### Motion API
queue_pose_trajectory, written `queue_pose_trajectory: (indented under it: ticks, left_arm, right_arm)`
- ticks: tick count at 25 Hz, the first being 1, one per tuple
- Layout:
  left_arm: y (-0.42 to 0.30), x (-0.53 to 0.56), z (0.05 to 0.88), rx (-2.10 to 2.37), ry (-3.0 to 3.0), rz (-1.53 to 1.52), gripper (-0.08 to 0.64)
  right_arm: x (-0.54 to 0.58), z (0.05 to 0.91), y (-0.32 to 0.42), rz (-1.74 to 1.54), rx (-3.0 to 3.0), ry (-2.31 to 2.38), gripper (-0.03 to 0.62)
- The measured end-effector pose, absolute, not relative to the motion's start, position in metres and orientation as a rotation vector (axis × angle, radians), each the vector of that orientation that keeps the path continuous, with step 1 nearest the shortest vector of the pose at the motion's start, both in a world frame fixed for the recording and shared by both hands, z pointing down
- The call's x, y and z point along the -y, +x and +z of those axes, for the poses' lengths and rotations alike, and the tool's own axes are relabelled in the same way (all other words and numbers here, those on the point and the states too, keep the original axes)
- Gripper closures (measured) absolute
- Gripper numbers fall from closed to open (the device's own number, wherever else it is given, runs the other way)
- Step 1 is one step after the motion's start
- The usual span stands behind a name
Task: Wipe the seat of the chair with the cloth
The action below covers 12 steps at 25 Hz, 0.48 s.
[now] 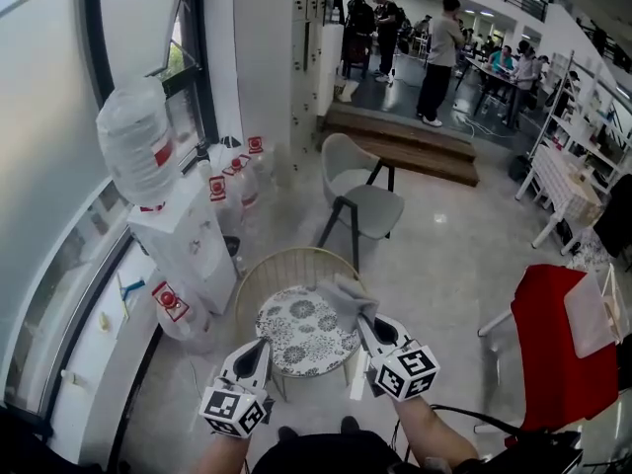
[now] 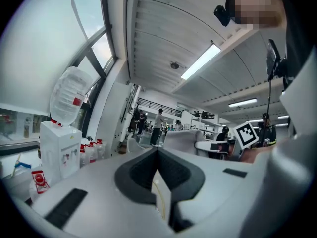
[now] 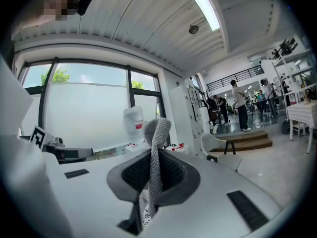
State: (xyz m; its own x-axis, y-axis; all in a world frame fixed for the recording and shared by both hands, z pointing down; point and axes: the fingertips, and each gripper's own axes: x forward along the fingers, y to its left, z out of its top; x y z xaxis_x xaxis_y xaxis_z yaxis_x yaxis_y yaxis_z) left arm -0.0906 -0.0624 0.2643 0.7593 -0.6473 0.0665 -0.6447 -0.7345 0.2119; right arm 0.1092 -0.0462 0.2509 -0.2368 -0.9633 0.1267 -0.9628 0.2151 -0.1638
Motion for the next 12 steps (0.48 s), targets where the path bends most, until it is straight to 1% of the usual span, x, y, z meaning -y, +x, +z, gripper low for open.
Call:
queue_pose_trajectory:
  ticks: [8,12]
  left_arm:
    - [-0.050,0.056,0.243,1.040,2.770,-0.031,0.554]
    - [-0.041,0.056,0.235,1.080,2.791,-0.019,0.554]
  right_arm:
    - [0.035,0.212,0.132,-0.215,-2.480,-1.880,0.569]
    - [0.027,0.206,0.143,-0.213,-2.468,-1.867,0.569]
